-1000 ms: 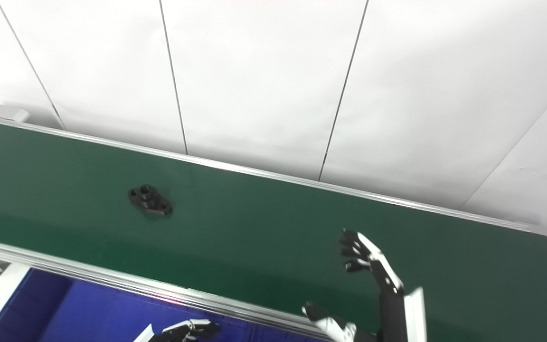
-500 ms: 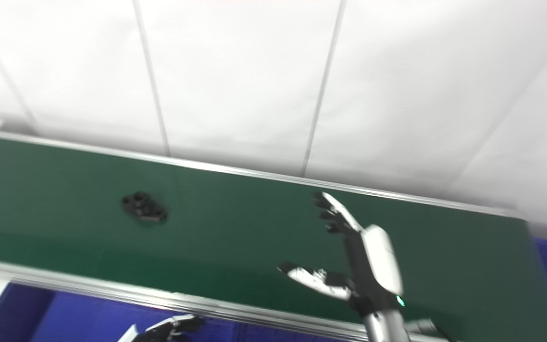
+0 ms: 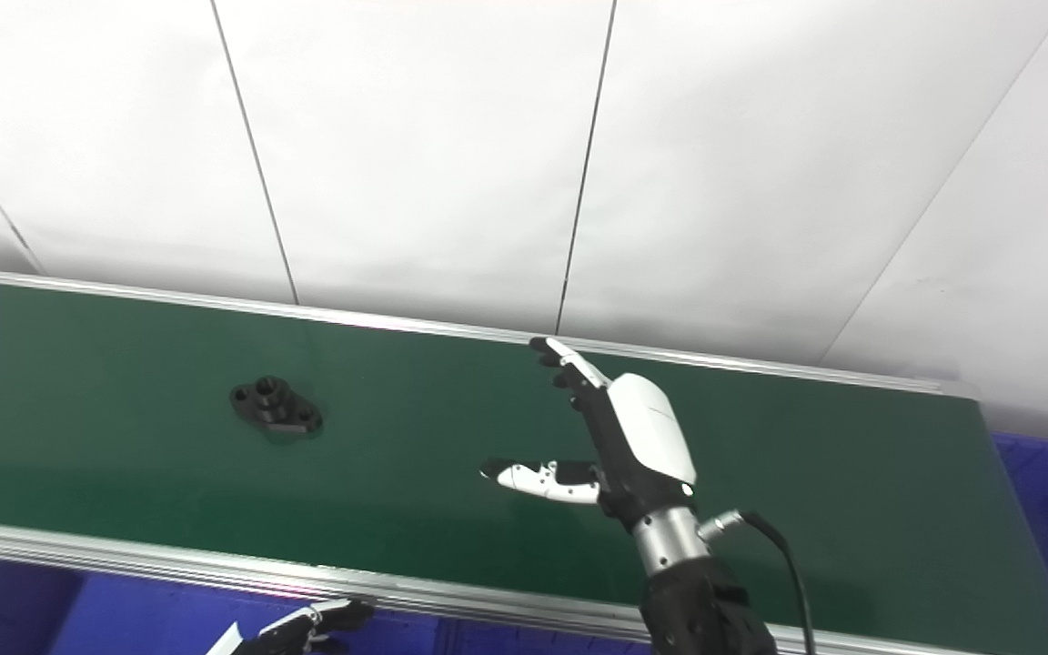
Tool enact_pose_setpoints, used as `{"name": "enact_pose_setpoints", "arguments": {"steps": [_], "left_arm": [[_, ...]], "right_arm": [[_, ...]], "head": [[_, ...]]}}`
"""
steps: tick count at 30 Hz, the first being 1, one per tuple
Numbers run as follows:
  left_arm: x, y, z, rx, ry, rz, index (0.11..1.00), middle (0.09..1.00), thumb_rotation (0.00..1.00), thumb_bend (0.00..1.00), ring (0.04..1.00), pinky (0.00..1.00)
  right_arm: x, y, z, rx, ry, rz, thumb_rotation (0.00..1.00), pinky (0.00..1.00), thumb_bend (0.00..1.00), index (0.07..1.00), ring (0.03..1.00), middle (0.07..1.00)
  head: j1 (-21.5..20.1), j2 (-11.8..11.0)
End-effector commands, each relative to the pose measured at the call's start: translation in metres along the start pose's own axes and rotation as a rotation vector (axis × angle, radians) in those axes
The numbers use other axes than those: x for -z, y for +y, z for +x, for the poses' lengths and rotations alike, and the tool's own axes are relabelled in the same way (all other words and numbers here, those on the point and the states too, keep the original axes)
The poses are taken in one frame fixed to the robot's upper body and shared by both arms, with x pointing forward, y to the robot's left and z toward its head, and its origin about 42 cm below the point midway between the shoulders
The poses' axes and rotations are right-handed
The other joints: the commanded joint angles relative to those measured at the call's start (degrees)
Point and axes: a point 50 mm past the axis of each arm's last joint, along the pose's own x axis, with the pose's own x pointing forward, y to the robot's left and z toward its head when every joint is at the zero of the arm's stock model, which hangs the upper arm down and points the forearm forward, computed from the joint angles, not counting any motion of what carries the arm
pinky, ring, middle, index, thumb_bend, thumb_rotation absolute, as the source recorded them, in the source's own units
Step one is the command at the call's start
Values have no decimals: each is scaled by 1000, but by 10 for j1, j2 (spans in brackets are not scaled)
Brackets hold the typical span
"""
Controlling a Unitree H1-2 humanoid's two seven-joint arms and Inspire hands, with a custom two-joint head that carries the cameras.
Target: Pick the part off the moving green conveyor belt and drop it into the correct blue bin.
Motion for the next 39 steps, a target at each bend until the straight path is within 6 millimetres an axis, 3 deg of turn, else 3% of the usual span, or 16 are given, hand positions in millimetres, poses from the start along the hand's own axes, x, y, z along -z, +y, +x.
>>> {"name": "enact_pose_setpoints", "arguments": {"steps": [1,12,17,25,39], "left_arm": [[-5,1,0,3,-42,-8,790,864,372,891,823,724],[-4,3,0,25,-36,-24,789,859,374,897,811,712],[-6,-1,0,43,-44,-32,793,858,376,897,810,711],[-8,-6,3,53,-56,3,792,852,405,895,797,693],[-12,-16,5,46,-71,0,781,844,410,903,790,682]], "right_arm": [[-15,-7,18,26,-41,-7,391,706,747,881,805,853],[-26,11,64,-82,-44,-90,399,685,769,895,806,859],[-33,20,84,-138,-74,-135,403,734,767,903,822,868],[-44,30,98,-202,-89,-182,408,747,775,921,822,861],[-44,44,125,-289,-91,-251,428,768,776,926,845,874]], "head": [[2,0],[9,2],[22,7],[36,11],[80,28]]}}
